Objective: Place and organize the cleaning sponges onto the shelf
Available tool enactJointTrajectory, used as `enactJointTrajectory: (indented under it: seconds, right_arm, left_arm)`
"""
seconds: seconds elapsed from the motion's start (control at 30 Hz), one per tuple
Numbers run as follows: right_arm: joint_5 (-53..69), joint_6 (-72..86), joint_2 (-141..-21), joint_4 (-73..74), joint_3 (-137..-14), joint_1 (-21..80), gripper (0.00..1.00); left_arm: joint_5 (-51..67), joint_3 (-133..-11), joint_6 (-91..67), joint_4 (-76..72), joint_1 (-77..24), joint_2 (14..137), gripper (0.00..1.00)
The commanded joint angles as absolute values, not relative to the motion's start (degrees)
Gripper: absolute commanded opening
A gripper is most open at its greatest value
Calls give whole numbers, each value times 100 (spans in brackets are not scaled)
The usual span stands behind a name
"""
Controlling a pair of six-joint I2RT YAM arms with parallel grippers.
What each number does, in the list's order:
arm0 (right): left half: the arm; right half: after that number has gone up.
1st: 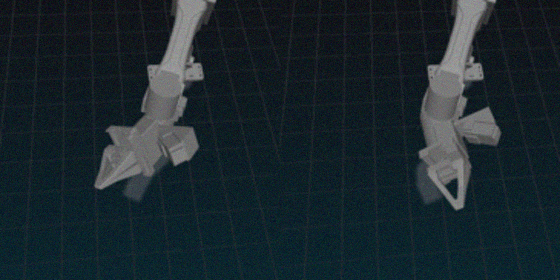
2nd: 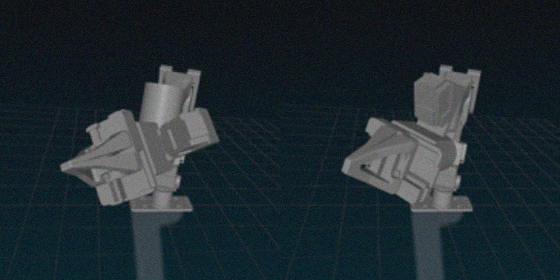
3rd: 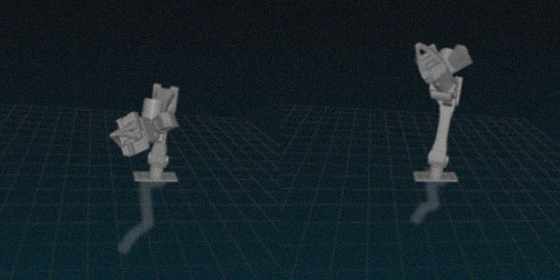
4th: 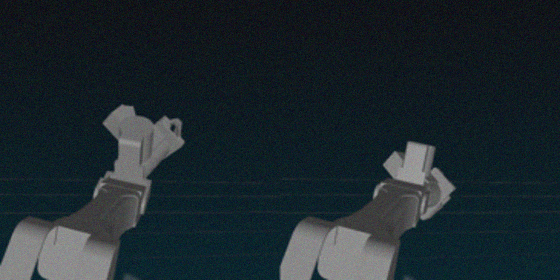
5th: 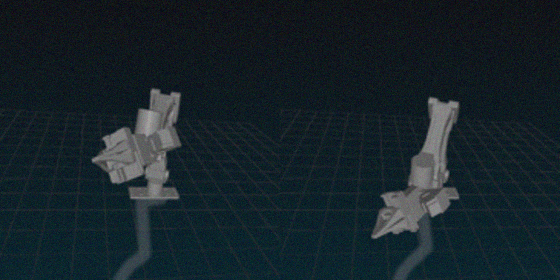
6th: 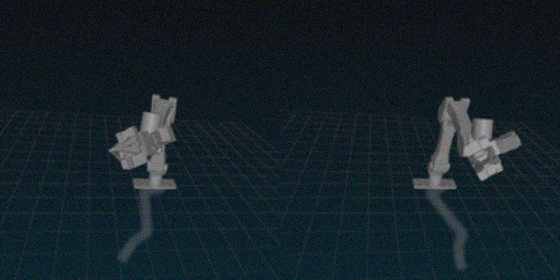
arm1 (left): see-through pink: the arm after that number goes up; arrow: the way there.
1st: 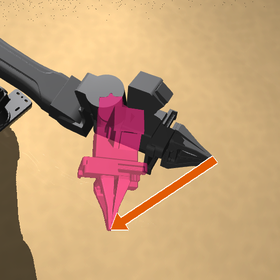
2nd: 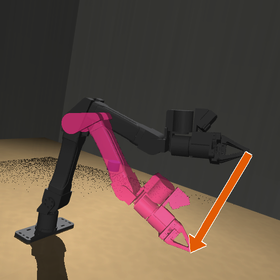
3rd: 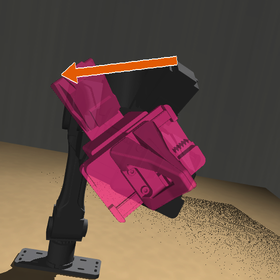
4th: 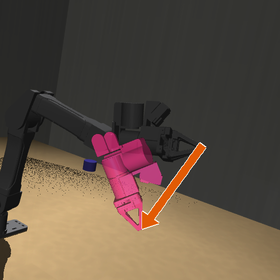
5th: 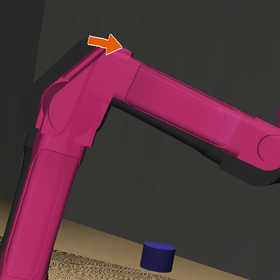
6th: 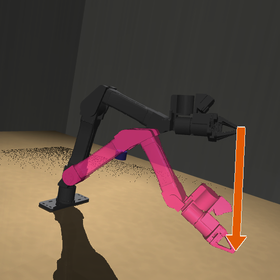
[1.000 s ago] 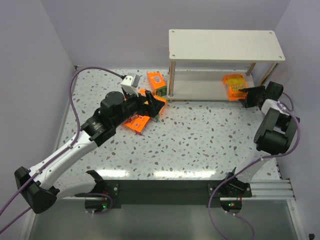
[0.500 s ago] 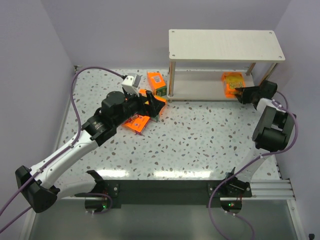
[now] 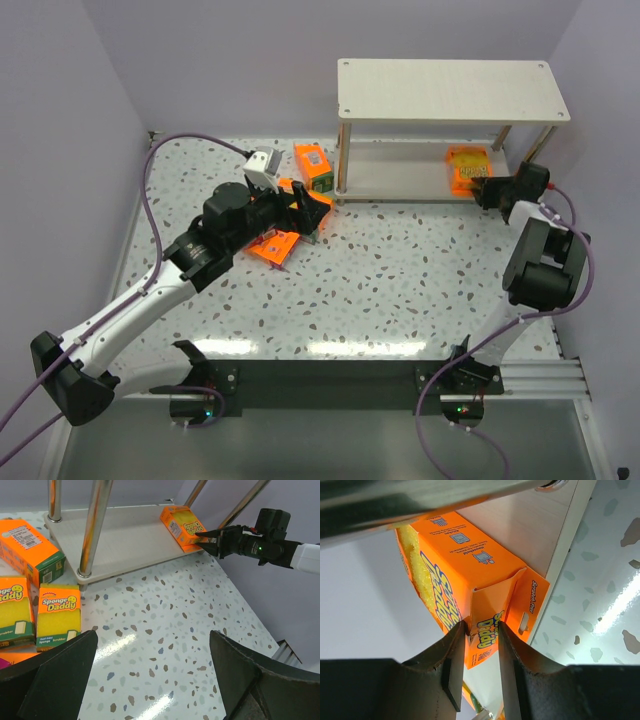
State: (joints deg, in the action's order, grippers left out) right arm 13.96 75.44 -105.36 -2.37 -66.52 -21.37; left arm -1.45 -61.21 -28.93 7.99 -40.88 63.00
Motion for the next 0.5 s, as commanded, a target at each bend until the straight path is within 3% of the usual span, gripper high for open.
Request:
enactJointTrajectory:
  seconds: [0.0,0.47]
  right_arm:
    - [1090,7568,-10274,-150,-6600,-2145,0]
    - [1011,7444,-10424,-150,-6829,-2145,2]
  left_arm:
    - [-105,-6144,-2830,659,-4025,6240,99]
    - [-158,-5994,-2883,703,-4025,6021,99]
